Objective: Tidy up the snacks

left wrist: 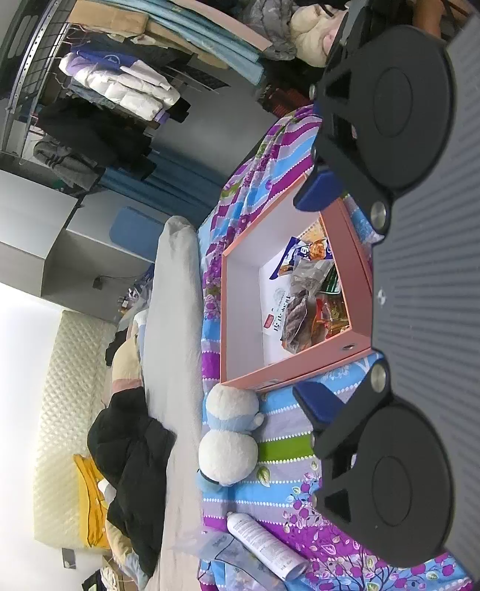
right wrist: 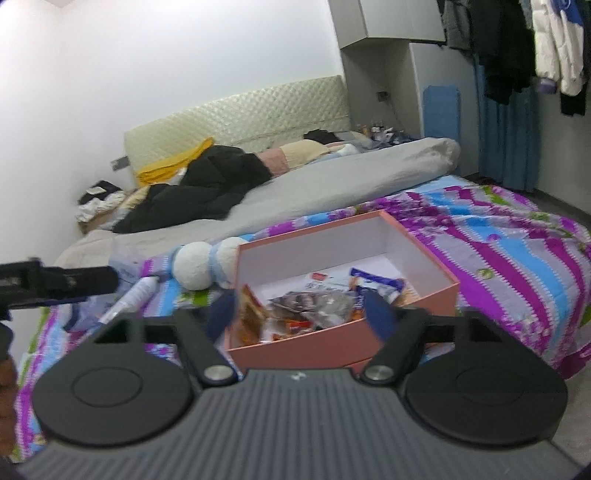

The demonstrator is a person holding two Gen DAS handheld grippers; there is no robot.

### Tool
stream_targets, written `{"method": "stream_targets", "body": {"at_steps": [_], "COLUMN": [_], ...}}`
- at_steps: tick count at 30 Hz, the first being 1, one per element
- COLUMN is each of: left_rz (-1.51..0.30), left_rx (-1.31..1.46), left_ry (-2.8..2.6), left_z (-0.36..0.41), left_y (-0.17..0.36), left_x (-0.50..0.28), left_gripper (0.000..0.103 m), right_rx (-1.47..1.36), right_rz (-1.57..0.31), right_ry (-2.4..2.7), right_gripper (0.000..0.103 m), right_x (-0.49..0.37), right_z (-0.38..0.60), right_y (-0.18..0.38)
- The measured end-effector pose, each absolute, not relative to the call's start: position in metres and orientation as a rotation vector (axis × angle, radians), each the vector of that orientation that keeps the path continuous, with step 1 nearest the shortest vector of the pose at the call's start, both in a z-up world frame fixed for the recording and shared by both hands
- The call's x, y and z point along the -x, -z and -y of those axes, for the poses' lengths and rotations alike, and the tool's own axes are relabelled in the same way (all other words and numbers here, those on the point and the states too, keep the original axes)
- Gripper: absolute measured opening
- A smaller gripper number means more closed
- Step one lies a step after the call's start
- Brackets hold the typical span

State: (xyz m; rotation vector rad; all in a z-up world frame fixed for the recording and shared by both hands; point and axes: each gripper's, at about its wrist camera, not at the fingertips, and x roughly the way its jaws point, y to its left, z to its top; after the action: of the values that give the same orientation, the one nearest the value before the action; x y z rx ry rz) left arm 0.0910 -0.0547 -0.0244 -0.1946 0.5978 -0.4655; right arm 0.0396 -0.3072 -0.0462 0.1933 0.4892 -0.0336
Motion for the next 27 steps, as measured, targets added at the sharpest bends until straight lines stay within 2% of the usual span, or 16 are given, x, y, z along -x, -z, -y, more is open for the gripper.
{"method": "stream_targets", "body": {"at_steps": [2, 27], "left_rz": [-0.597, -0.619], "left_rx": [0.185, 0.08], "left_ry": [0.459, 0.405], "left_z": [0.055, 0.073], "left_y": [0.025, 0.023], "left_x": [-0.092, -0.093], "left_gripper": [0.103, 0.103], "right_rx": [-0.178, -0.179], "right_rz": [-0.481, -0.476], "right_ry": [0.052, 0.063], "right_gripper": [0.103, 0.103], "right_x": [-0.038, -0.036], "right_z": [0.309, 0.316], "right_y": [0.046, 0.044]}}
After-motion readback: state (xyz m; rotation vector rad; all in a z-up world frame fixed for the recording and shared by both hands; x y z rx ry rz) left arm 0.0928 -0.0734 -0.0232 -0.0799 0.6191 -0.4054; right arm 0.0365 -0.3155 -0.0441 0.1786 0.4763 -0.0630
